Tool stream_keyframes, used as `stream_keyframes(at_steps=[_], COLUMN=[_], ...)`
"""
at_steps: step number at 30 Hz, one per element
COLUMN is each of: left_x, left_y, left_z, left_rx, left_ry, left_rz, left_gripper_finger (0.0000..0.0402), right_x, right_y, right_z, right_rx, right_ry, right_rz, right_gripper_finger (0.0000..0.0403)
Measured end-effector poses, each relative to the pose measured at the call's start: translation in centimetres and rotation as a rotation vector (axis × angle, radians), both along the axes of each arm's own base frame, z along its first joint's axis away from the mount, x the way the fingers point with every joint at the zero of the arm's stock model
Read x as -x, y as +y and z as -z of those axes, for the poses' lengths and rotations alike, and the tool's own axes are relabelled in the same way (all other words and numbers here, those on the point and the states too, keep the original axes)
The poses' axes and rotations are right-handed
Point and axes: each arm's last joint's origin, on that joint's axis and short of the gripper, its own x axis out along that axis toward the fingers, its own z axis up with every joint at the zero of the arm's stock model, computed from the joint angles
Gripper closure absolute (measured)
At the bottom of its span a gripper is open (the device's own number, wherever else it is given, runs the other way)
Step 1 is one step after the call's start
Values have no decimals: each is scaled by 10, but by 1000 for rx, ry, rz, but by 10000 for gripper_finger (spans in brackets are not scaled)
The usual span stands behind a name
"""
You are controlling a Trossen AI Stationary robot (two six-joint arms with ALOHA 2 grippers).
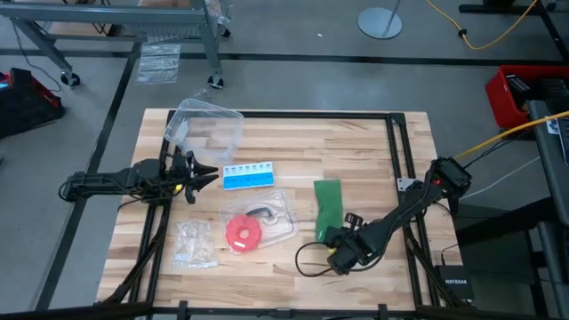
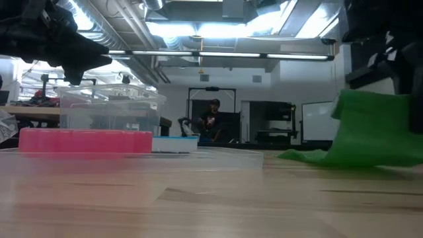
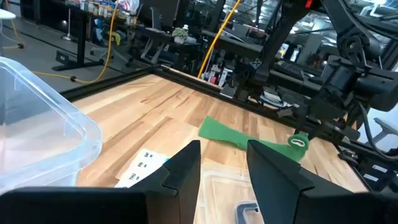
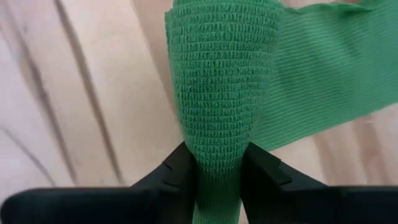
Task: Roll bandage
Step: Roll the green bandage
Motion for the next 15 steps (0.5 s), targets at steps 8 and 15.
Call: stream_keyframes(at_steps=[8, 15], left_x=[0, 0], left_y=[0, 0], left_z=[0, 0], left_rx=[-3, -3], left_ry=[1, 1], left_rz=[0, 0], left_gripper_finger=[277, 277], right_x=[-3, -2], right_y=[1, 2], right_z=[0, 0], right_rx=[-31, -63], right_ry=[-5, 14], right_rz=[-25, -34], right_gripper_finger=[253, 216])
